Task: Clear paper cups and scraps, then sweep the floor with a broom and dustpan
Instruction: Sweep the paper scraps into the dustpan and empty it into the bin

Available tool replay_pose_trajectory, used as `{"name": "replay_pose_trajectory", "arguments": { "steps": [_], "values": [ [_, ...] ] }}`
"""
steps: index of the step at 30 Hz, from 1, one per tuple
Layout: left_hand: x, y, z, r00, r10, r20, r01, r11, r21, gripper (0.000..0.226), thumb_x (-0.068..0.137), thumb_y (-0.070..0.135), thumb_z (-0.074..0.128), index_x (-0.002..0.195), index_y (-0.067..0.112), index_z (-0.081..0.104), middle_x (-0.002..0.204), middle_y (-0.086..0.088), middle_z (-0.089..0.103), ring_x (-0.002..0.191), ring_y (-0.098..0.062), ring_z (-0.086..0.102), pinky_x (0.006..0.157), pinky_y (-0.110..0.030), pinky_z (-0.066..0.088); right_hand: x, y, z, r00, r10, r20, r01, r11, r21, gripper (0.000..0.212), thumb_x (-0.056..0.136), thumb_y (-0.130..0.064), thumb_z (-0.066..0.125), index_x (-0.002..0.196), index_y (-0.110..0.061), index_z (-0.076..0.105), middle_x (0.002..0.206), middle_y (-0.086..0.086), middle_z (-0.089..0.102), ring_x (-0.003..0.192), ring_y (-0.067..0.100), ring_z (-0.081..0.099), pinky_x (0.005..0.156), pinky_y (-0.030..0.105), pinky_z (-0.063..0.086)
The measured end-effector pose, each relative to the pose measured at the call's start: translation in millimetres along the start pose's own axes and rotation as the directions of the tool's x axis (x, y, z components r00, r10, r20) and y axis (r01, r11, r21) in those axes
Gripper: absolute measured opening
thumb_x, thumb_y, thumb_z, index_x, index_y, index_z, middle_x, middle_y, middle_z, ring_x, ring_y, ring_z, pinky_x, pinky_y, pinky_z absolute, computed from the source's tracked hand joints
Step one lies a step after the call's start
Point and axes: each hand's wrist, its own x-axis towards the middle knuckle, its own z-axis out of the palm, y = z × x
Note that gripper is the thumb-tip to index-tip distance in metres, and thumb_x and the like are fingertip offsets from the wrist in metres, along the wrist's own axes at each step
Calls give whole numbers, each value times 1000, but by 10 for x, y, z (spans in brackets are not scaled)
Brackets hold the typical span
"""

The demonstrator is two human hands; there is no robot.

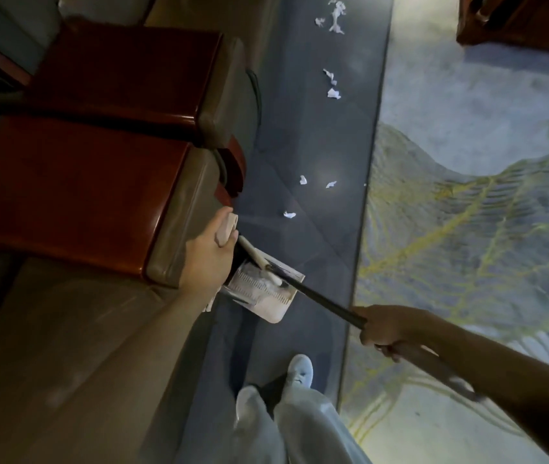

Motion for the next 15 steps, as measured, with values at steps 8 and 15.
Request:
{"name": "replay_pose_trajectory", "arguments": {
  "steps": [8,15],
  "values": [
    [338,305,197,999,12,34,-13,999,36,35,95,35,53,123,56,43,100,-4,63,92,-33,64,77,-50,57,-339,90,-568,993,-13,-121,17,999,29,55,96,-5,41,146,-17,23,63,10,48,38,14,45,36,21,39],
    [939,578,371,1000,4,9,-4,1000,13,32,96,33,54,123,48,48,92,4,57,81,-21,61,68,-39,57,-107,45,-1314,965,38,-260,-44,999,-16,47,96,-5,39,141,-10,32,60,9,54,41,17,49,38,23,42]
  ]
}}
